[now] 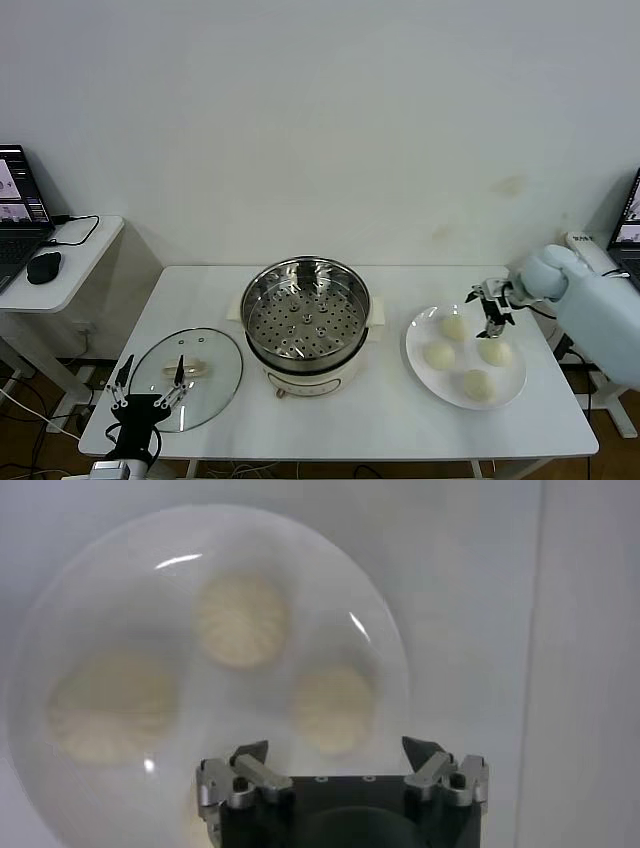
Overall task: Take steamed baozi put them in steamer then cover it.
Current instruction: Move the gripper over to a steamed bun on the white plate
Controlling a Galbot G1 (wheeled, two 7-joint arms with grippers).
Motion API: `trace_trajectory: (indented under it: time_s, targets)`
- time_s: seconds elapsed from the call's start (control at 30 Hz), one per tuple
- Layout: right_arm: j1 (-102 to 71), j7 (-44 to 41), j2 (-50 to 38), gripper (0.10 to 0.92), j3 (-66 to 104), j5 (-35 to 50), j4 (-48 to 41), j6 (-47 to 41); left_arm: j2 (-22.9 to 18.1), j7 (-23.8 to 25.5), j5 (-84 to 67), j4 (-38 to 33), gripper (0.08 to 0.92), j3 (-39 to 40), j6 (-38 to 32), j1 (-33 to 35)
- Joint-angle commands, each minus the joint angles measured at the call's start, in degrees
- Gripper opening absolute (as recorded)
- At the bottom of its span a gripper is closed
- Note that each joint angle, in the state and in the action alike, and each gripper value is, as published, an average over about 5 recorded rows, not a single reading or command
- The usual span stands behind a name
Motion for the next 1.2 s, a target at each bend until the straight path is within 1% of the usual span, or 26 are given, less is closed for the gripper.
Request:
trace_trajectory:
  time_s: [0.03,0.63,0.73,1.07,1.2]
  targets:
    - [0.19,0.75,3.86,0.823,-0.52,-2.62,-4.54,0.63,-0.03,0.05,-0.02,-0.03,0.823,-0.31,-0.30,0.19]
    - [-0.82,2.11,7.91,0.820,1.47,-6.54,-10.72,1.16,0.12,0.14,-0.09,0.55,0.823,-0.87,-1.33,0.22]
    - [-0.93,2.02,8.29,0.793,1.54,-6.76,-10.94,1.08,0.15,0.14,-0.09,0.66,0.823,-0.96,-1.42,0.26]
    - [-1.01,1.64,8.04,0.649,1.33,-7.17,-10.56,0.87,-0.09,0.11,-0.08,0.89,0.823,-0.94,-1.61,0.21]
    - [-0.76,1.54,7.71,0.604,1.11,-6.84,-9.99,0.71,-0.07,0.09,-0.09,0.70,0.823,-1.04,-1.68,0.37]
